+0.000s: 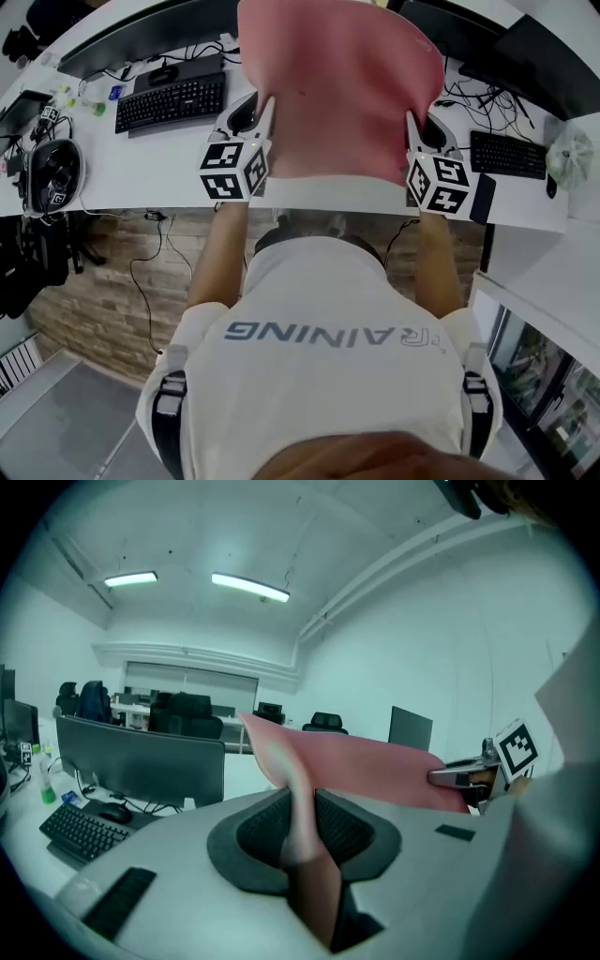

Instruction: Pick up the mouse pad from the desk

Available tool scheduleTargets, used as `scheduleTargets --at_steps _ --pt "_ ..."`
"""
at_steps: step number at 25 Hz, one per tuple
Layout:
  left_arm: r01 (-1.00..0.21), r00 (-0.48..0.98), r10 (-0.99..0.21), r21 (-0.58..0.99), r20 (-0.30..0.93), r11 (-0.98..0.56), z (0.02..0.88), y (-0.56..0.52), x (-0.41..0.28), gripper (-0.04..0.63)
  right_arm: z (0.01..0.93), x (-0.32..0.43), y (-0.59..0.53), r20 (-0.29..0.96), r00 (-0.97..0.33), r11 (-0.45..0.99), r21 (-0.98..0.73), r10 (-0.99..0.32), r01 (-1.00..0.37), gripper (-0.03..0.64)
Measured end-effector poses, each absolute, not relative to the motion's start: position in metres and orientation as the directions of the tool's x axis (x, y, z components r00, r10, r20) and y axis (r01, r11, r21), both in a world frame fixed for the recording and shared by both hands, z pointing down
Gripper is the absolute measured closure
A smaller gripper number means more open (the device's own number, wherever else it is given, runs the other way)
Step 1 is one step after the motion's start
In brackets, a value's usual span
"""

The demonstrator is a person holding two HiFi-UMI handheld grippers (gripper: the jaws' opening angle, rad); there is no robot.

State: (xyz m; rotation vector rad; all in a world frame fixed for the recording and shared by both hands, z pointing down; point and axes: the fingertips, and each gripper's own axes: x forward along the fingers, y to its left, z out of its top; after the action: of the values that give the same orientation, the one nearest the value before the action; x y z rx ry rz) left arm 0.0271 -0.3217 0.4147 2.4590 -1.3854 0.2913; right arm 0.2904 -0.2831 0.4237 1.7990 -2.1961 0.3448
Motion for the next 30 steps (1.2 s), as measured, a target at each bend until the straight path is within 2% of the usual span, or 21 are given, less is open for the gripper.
scheduleTargets --at_steps 8,17,30 --pt "-0.841 0.54 -0.831 0.128 0.131 -0.526 0.327 -0.328 0.024 0.488 0.335 0.29 -0.281 0.19 -0.147 0.159 0.047 -0.971 -0.986 0.545" --pt "-0.844 0.533 -0.846 0.073 0.007 -0.531 0.265 -0.333 0.013 0.486 0.269 0.282 -0.279 0.041 -0.117 0.12 0.096 -0.992 -0.988 0.546" --pt "-0.852 0.518 -0.855 0.076 -0.027 -0.519 0.251 -0.329 0.0 0.485 0.248 0.265 -0.281 0.01 -0.126 0.126 0.141 -0.992 -0.982 0.551"
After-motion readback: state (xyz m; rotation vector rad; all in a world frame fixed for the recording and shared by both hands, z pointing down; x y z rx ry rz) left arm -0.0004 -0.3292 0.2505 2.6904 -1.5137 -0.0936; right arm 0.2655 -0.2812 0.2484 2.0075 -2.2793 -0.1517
